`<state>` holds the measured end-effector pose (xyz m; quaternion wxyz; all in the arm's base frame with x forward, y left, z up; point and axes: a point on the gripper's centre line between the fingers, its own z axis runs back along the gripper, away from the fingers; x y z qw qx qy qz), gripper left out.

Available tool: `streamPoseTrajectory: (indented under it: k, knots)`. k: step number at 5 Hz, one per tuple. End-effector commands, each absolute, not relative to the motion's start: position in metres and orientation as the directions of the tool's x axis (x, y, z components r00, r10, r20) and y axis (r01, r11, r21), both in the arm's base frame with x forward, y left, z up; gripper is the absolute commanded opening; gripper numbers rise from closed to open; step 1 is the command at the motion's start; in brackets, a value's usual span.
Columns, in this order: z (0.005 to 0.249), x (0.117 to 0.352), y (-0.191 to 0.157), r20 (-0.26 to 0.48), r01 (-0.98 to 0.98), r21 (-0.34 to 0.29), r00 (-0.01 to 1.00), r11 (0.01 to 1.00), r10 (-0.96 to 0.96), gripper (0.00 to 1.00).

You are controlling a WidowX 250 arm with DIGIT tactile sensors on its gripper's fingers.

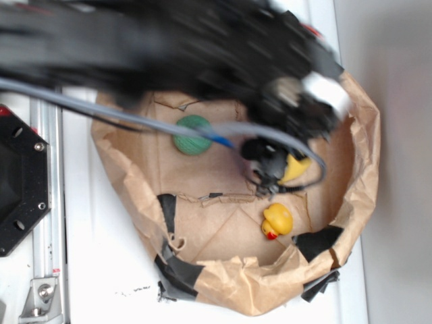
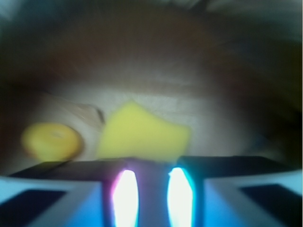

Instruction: Grab the green sponge.

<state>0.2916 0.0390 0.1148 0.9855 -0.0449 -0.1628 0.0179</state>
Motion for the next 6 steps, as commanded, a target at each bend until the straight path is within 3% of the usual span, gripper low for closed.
streamPoseTrajectory:
  k: [1,2,4,5,6]
  knots:
    - [0.19,0.278,0.035,0.381,-0.407,-0.112,0.825,0.907,0.418,0.0]
    - [0.184,0.278,0.033,0.285,-0.528,-0.153,0.786,0.835,0.549,0.97]
    - [0.134,0.291,0.025,0.129,-0.87,-0.201,0.433,0.451,0.892,1.0]
    - [0.121,0.309,0.028,0.115,-0.939,-0.267,0.194,0.219,0.974,1.0]
    - [0.094,0.323,0.038,0.116,-0.952,-0.264,0.128,0.154,0.985,1.0]
